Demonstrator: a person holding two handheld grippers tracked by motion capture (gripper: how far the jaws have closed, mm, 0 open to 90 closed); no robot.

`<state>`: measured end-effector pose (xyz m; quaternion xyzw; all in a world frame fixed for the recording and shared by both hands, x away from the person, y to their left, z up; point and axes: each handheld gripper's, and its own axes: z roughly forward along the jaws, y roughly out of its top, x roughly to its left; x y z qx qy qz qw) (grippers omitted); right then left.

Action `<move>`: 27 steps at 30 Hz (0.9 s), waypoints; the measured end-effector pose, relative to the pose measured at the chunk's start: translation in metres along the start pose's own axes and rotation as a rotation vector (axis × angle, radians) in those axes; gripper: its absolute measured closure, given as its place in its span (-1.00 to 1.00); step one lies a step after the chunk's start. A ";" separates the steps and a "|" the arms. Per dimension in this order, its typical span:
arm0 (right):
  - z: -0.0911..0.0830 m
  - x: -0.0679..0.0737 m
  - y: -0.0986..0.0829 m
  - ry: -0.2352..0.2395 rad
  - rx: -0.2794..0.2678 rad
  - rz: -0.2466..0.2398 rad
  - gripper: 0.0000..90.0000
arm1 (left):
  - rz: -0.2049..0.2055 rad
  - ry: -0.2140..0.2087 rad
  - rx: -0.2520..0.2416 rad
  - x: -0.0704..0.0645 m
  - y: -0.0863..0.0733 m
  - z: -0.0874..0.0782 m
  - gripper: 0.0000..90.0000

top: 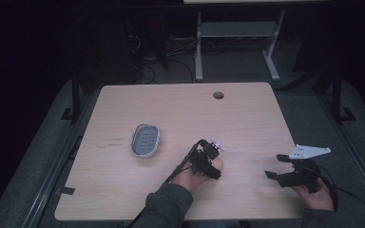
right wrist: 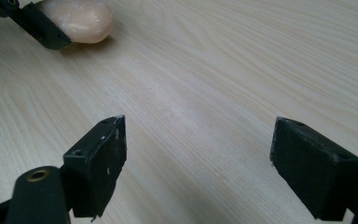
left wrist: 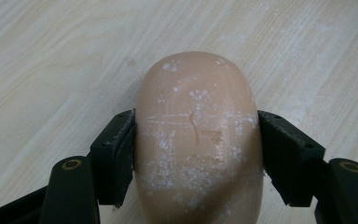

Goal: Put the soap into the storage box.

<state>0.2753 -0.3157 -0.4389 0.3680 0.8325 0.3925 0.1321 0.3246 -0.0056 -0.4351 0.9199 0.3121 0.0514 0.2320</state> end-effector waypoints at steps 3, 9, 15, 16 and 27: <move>0.000 0.000 0.000 0.000 -0.004 0.000 -0.60 | -0.005 0.005 -0.003 0.003 0.000 -0.006 -0.28; 0.000 0.000 0.000 0.002 -0.009 0.007 -0.60 | -0.028 0.017 -0.025 0.010 0.000 -0.019 -0.28; -0.002 -0.001 0.001 -0.004 -0.014 0.005 -0.61 | -0.050 0.047 -0.047 0.022 0.001 -0.036 -0.28; -0.002 -0.001 0.001 -0.001 -0.017 0.005 -0.61 | -0.055 0.052 -0.051 0.024 0.001 -0.039 -0.28; -0.003 -0.001 0.001 -0.009 -0.027 0.021 -0.61 | -0.127 0.096 -0.080 0.045 -0.006 -0.058 -0.28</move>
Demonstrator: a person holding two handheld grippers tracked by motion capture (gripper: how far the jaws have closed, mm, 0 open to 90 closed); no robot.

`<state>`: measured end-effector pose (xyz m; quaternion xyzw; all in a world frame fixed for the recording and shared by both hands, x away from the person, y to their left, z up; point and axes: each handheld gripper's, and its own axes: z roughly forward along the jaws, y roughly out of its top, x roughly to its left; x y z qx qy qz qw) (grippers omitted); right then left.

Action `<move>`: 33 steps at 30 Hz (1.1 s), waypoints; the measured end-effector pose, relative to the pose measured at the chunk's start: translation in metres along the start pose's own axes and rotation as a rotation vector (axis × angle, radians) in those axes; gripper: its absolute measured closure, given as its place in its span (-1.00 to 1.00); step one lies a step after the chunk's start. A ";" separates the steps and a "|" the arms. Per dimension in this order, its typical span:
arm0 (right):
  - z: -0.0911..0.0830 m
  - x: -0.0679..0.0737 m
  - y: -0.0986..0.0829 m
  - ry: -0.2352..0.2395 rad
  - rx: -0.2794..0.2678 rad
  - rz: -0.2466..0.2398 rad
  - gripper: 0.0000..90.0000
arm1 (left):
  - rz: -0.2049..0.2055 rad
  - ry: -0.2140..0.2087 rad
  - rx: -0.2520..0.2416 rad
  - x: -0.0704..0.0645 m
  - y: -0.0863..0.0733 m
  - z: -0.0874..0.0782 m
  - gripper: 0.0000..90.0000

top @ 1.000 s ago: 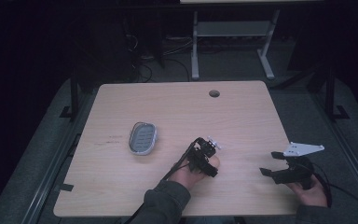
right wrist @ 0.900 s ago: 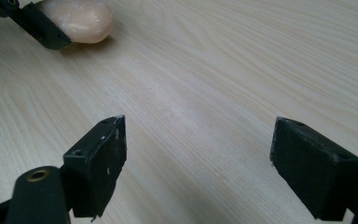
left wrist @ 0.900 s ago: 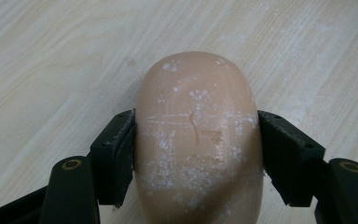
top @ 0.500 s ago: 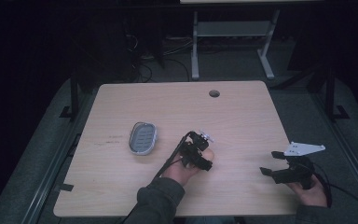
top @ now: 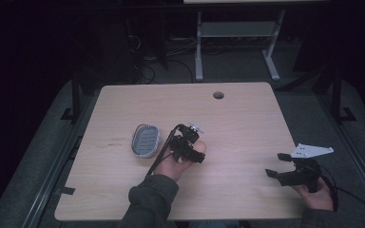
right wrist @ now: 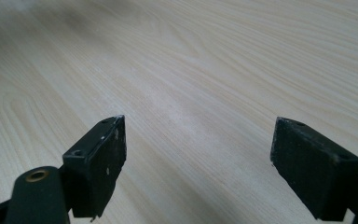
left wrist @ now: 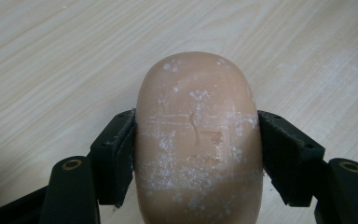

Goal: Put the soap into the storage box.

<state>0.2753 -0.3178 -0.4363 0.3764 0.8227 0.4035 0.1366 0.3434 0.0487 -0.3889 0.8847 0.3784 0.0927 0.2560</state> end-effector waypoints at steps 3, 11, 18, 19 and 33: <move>0.000 0.000 0.000 0.001 0.000 0.000 -0.61 | -0.019 0.012 -0.009 0.006 -0.001 -0.004 -0.28; 0.000 -0.001 0.000 -0.002 0.001 0.005 -0.61 | -0.063 0.043 -0.017 0.023 -0.005 -0.016 -0.28; 0.000 -0.002 -0.001 -0.003 0.000 0.007 -0.61 | -0.085 0.068 -0.020 0.035 -0.007 -0.023 -0.28; 0.000 -0.002 -0.001 -0.004 -0.001 0.007 -0.61 | -0.097 0.075 -0.022 0.038 -0.008 -0.024 -0.28; 0.002 0.001 0.002 -0.006 0.001 0.005 -0.61 | -0.153 0.106 -0.024 0.058 -0.016 -0.035 -0.28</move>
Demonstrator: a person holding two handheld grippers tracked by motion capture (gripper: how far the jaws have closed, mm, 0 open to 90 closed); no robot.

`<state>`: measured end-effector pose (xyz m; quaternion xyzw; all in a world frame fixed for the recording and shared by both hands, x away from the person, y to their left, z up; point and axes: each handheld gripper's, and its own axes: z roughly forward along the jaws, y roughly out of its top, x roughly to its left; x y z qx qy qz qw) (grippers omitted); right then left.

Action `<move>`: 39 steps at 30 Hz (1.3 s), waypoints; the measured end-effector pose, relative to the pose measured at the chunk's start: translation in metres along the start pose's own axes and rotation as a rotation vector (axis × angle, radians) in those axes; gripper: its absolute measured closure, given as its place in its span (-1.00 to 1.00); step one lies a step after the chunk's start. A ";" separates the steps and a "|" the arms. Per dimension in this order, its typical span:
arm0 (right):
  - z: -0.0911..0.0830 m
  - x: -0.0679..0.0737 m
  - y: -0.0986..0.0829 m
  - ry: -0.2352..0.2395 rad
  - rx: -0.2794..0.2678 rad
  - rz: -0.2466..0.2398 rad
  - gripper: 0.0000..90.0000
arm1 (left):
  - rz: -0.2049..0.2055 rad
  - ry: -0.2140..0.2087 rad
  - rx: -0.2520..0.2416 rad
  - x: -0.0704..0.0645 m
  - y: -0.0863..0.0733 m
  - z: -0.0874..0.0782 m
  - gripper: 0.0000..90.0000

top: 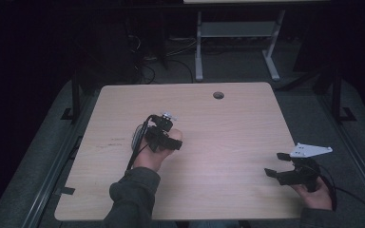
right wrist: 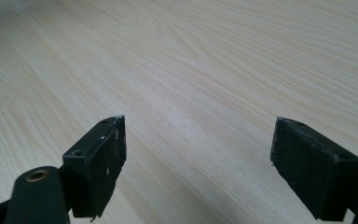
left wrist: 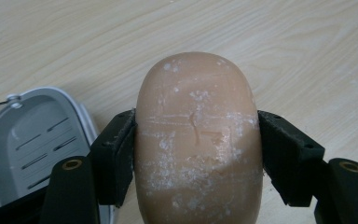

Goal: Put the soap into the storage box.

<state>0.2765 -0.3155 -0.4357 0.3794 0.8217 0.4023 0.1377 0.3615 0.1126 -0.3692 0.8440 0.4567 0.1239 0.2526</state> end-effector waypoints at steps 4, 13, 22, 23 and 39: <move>0.000 -0.001 0.000 0.000 -0.002 0.002 -0.61 | -0.011 0.009 0.002 0.006 -0.001 -0.003 -0.28; 0.000 0.000 0.000 -0.001 -0.001 0.004 -0.61 | -0.044 0.028 -0.005 0.017 -0.001 -0.008 -0.28; -0.001 -0.001 -0.001 0.001 -0.004 0.001 -0.61 | -0.094 0.059 -0.014 0.037 -0.002 -0.017 -0.28; -0.001 -0.001 -0.001 0.001 -0.004 0.002 -0.61 | -0.099 0.061 -0.015 0.039 -0.003 -0.018 -0.28; 0.000 -0.002 -0.001 0.006 -0.001 0.004 -0.61 | -0.178 0.099 0.006 0.062 -0.008 -0.011 -0.28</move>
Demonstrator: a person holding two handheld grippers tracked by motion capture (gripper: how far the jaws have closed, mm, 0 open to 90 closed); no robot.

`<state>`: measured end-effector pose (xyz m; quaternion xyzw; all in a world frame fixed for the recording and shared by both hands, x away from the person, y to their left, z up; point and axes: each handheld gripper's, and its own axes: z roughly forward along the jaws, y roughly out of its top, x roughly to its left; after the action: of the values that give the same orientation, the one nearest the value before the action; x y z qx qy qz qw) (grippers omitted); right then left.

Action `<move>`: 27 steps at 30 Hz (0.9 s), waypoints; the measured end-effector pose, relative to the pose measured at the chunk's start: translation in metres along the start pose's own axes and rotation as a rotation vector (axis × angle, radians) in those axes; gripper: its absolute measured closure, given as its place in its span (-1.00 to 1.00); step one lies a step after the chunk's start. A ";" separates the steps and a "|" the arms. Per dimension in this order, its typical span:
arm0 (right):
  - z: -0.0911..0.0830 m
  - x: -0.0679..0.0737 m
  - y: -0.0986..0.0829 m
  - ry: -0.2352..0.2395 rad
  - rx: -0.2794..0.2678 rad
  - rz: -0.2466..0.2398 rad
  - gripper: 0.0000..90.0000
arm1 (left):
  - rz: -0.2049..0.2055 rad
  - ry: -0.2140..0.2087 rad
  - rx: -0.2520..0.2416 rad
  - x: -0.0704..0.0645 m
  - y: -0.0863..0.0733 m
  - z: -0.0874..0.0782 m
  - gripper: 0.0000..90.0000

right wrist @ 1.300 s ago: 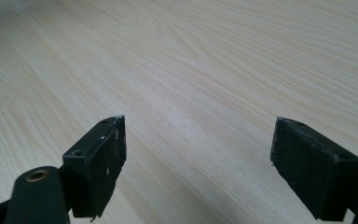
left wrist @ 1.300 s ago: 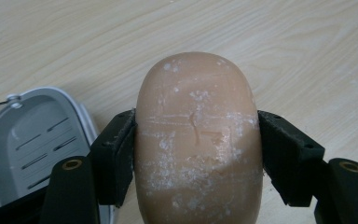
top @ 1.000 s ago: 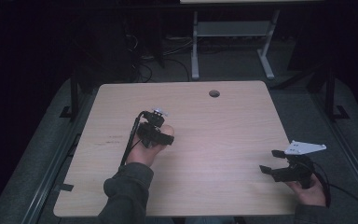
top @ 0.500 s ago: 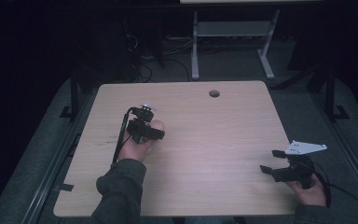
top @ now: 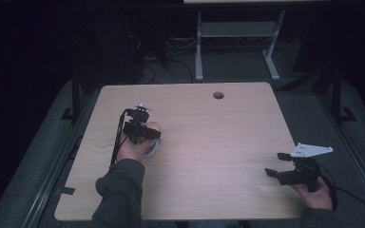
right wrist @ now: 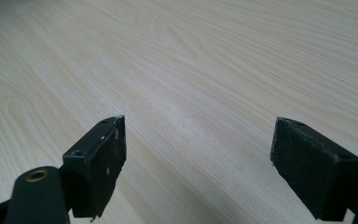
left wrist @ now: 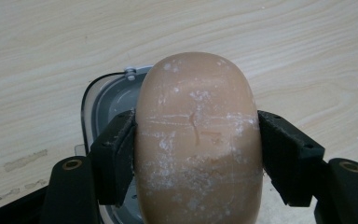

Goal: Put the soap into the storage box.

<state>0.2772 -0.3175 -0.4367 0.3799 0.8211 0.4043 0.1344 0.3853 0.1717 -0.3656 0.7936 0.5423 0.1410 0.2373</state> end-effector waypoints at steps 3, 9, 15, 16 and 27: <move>0.000 -0.001 0.000 0.000 -0.002 -0.002 -0.61 | -0.009 0.009 0.003 0.003 0.000 0.002 -0.28; 0.000 -0.001 -0.001 0.001 0.000 -0.001 -0.61 | -0.033 0.018 0.009 0.008 -0.001 0.006 -0.28; 0.000 -0.001 -0.001 0.003 0.000 -0.002 -0.61 | -0.051 0.033 0.015 0.012 -0.003 0.009 -0.28; 0.000 -0.001 -0.001 0.003 0.000 -0.001 -0.61 | -0.056 0.034 0.017 0.012 -0.003 0.010 -0.28; -0.001 -0.001 -0.001 0.004 0.000 0.000 -0.61 | -0.080 0.055 0.023 0.015 -0.005 0.014 -0.28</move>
<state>0.2770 -0.3191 -0.4374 0.3792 0.8212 0.4052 0.1330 0.3934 0.1837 -0.3812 0.7696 0.5816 0.1467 0.2189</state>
